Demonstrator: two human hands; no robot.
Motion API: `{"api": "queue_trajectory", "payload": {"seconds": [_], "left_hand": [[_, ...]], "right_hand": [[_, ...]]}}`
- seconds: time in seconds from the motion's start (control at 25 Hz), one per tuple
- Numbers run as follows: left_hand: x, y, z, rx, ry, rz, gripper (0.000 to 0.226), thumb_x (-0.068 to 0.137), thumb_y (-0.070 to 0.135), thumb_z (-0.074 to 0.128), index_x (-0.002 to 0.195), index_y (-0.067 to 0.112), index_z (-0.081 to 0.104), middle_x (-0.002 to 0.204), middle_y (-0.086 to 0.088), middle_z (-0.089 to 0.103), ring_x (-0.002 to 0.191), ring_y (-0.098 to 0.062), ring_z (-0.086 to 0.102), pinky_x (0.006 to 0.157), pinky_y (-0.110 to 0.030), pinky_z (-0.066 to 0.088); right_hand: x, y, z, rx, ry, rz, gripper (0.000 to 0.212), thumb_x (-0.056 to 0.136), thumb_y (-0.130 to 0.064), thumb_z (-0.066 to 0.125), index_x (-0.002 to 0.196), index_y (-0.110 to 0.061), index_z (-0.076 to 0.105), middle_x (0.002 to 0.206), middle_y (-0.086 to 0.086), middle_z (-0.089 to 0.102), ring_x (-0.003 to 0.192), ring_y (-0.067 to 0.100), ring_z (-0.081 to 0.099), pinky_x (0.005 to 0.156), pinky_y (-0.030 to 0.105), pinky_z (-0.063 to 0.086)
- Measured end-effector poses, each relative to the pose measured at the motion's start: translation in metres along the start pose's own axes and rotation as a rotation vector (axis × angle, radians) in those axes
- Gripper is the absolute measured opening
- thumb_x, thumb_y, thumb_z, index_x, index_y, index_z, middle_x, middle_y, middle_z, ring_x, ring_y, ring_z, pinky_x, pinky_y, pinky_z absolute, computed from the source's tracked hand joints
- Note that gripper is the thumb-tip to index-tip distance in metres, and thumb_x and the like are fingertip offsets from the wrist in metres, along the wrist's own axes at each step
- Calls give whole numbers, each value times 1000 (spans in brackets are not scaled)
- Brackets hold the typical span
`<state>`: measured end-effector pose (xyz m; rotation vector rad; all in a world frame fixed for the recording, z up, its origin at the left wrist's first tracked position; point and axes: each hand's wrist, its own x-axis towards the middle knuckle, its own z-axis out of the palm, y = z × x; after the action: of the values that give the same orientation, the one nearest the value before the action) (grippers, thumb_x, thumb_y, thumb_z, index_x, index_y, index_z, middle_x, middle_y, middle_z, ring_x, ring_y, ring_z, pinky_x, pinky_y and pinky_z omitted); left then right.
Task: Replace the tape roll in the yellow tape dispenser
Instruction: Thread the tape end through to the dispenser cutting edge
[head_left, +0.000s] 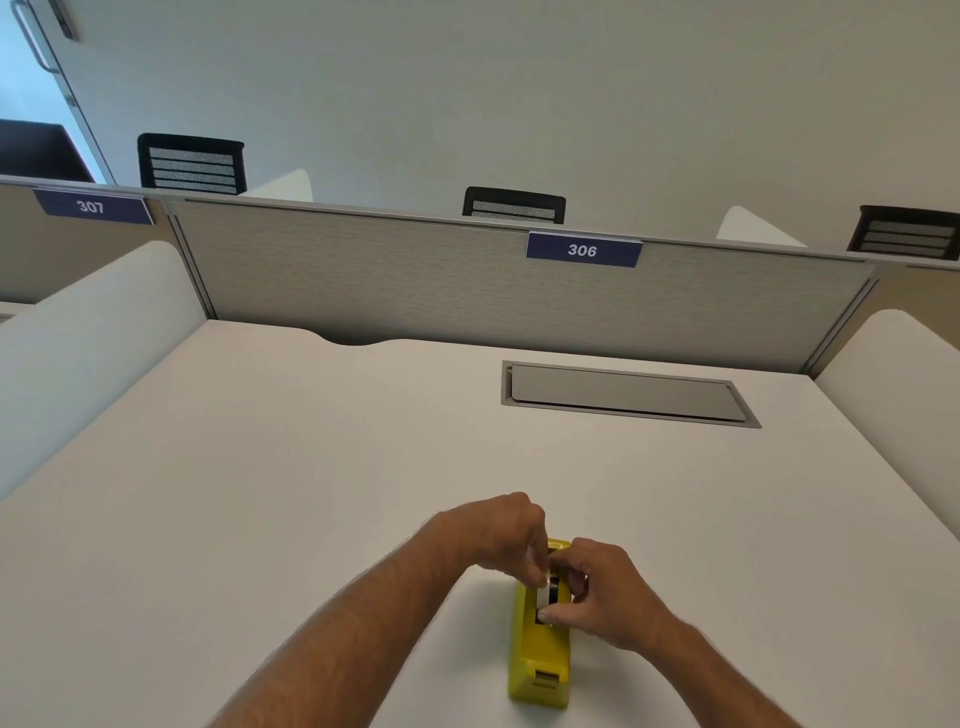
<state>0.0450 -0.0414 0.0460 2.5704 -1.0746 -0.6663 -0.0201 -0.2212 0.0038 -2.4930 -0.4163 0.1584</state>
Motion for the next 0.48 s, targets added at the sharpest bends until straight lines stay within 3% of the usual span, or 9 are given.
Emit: {"api": "queue_trajectory", "payload": {"seconds": [0.48], "left_hand": [[-1,-3,4,32,4,26,28,90,26,72,113,11,75,102,-9,75,86,-20,67,85,-38,58]], "right_hand": [[0,0,-1,12,5,-7,38,61,-52,84,91,-32,73,68,-16,50,63,6,47,59,16,37]]}}
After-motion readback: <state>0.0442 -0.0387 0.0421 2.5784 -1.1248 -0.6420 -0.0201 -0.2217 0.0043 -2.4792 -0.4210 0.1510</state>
